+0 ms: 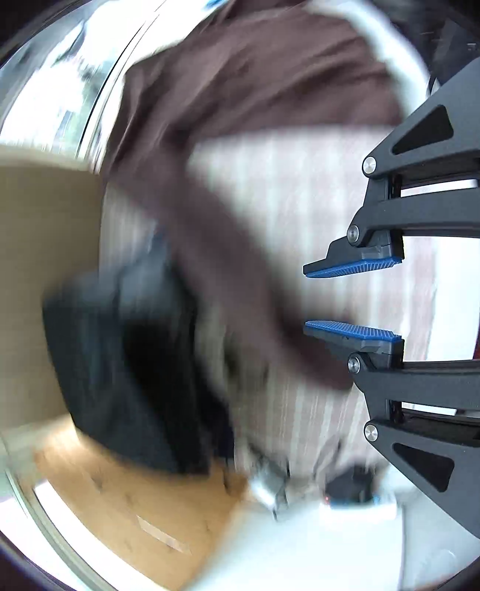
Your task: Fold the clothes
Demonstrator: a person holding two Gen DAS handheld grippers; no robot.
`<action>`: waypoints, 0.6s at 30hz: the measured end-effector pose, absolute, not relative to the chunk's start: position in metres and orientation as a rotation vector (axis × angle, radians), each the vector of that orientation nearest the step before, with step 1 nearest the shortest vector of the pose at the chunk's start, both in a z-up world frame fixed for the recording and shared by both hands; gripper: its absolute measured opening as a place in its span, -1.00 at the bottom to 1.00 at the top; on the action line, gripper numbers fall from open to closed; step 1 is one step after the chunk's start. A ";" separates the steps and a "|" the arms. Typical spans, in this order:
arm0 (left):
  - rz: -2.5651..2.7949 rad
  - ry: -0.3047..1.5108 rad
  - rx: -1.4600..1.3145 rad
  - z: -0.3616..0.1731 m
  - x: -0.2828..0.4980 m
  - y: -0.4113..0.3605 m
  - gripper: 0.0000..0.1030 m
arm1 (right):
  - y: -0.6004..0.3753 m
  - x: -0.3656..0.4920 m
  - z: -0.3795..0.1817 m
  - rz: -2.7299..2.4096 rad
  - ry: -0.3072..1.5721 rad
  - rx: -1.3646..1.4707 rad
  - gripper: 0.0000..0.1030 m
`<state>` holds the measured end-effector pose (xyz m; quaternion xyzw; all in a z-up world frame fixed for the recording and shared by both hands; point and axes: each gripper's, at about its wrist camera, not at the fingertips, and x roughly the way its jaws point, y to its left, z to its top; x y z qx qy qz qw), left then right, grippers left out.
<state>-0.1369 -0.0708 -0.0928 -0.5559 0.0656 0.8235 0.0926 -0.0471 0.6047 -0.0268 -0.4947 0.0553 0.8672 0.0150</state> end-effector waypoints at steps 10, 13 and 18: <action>1.896 0.423 -1.678 -0.173 -0.056 0.103 -0.32 | 0.535 -0.022 -0.101 2.724 0.264 -1.844 -0.22; 1.909 0.408 -1.733 -0.183 -0.064 0.105 -0.33 | 0.535 -0.021 -0.106 2.734 0.287 -1.853 -0.22; 1.898 0.364 -1.761 -0.187 -0.070 0.104 -0.68 | 0.543 -0.023 -0.110 2.722 0.306 -1.838 -0.22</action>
